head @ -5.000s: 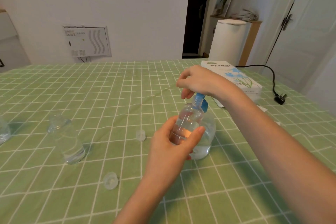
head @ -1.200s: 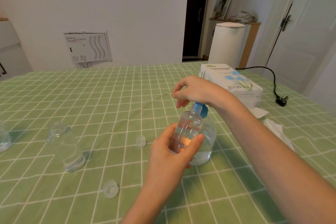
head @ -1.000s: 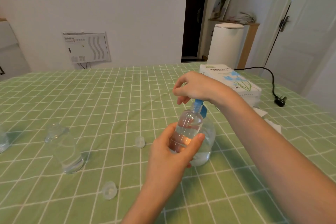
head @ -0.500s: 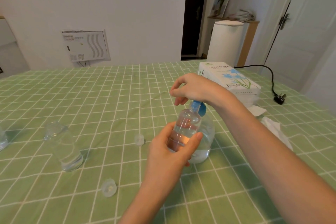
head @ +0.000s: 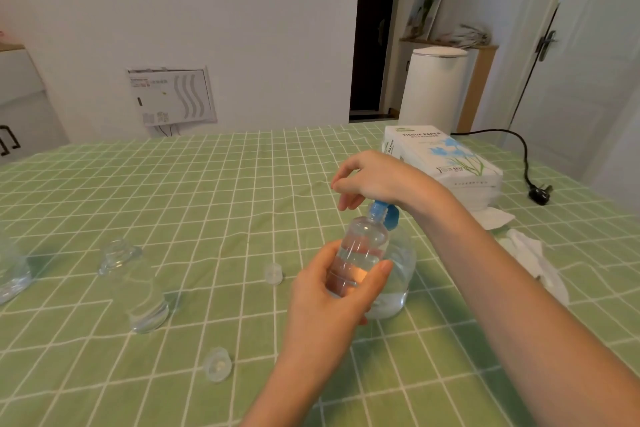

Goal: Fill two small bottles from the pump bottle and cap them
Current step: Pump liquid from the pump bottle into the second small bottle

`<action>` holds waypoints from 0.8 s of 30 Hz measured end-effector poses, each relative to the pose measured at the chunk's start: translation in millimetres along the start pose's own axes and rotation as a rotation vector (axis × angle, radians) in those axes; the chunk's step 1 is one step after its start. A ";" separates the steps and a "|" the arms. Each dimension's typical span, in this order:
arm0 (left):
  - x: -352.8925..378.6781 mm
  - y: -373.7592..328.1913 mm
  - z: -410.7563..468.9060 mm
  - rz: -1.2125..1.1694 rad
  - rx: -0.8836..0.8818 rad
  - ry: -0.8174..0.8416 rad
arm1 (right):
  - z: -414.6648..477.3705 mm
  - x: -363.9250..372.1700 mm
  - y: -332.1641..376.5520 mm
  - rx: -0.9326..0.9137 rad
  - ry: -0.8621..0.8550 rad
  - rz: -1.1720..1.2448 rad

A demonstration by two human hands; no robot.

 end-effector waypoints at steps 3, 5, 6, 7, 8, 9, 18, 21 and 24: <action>0.4 -0.3 0.8 -0.004 0.002 0.006 | -0.1 -1.2 -0.2 -0.001 -0.003 0.002; 1.2 -1.5 1.3 -0.014 0.007 0.011 | -0.1 -5.4 1.9 -0.016 -0.016 -0.008; 1.5 -2.0 1.3 -0.018 0.011 0.011 | 0.1 -7.5 3.1 -0.023 -0.027 -0.017; 1.5 -2.5 1.5 -0.022 0.013 0.008 | 0.5 -9.3 4.5 -0.029 -0.041 -0.027; 1.7 -2.9 1.5 -0.025 0.014 0.008 | 0.6 -10.7 5.4 -0.033 -0.053 -0.033; 2.2 -3.0 1.5 -0.027 0.013 0.011 | 0.6 -10.8 5.8 -0.036 -0.055 -0.034; 0.1 -0.5 0.4 -0.003 -0.005 0.017 | 1.1 -0.7 1.9 -0.017 -0.001 -0.017; -0.3 1.1 0.1 0.000 -0.009 0.015 | 1.7 0.4 0.1 -0.014 0.001 -0.004; 0.0 0.4 0.6 0.004 -0.002 0.007 | 2.2 -1.1 0.3 -0.020 -0.007 0.003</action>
Point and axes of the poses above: each hand's wrist, its own z-axis towards the middle knuckle, its own x-axis out of the palm, y = z × x, the point moved 6 cm from there along z, towards the middle knuckle, and after that the axes turned 15 degrees about x, right-handed, at the moved point
